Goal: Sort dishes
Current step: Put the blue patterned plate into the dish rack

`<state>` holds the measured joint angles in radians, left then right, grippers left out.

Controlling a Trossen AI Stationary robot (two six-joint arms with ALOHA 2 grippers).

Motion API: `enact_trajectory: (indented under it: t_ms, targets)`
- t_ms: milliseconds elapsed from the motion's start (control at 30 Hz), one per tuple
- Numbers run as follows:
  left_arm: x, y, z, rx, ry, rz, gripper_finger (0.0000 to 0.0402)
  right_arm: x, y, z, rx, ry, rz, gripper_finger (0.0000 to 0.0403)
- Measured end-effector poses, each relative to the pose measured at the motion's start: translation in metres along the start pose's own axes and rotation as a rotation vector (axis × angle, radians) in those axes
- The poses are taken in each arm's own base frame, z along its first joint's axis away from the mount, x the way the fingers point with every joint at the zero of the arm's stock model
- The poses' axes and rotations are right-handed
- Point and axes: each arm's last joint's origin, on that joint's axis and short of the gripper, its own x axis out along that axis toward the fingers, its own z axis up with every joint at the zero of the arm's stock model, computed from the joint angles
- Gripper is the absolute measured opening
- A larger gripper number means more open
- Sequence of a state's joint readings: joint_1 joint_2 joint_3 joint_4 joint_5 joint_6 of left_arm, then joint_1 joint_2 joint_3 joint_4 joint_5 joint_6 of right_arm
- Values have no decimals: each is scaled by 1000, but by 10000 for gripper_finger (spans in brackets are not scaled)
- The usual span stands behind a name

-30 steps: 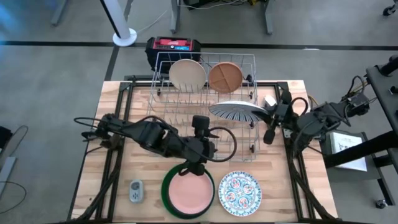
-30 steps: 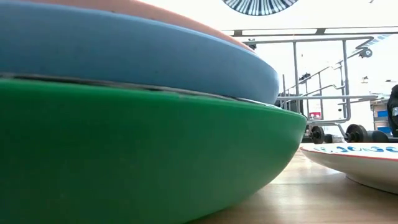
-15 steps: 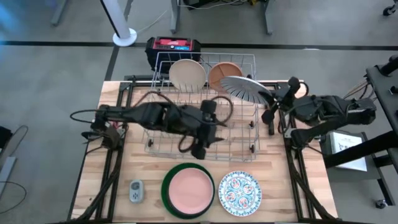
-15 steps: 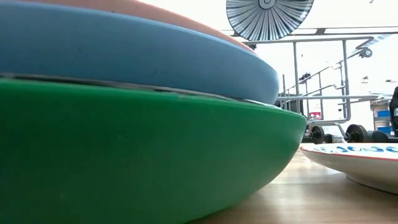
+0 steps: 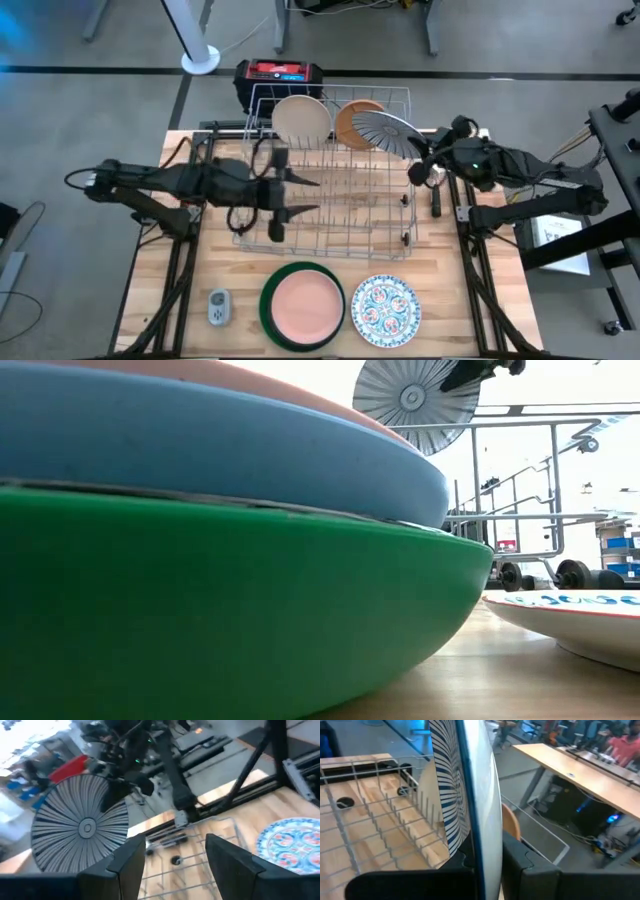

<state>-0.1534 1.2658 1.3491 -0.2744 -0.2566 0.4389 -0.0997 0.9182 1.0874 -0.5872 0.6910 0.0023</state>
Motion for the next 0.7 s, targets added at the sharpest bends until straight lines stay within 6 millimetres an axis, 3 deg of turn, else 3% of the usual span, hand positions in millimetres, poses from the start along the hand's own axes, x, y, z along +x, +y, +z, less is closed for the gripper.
enact_trajectory:
  t_ms: [133,367,533,700]
  targets:
    - [-20,1,-26,-35,-20,134,197,27,-1,1,-25,30,7,22]
    - [-40,1,-69,-69,-37,208,197,62,-18,6,1,-4,94,22]
    - [-44,8,-102,-94,-18,307,197,84,-28,3,74,19,24,22]
    - [-46,17,-129,-88,17,392,197,97,-21,-1,167,56,16,22]
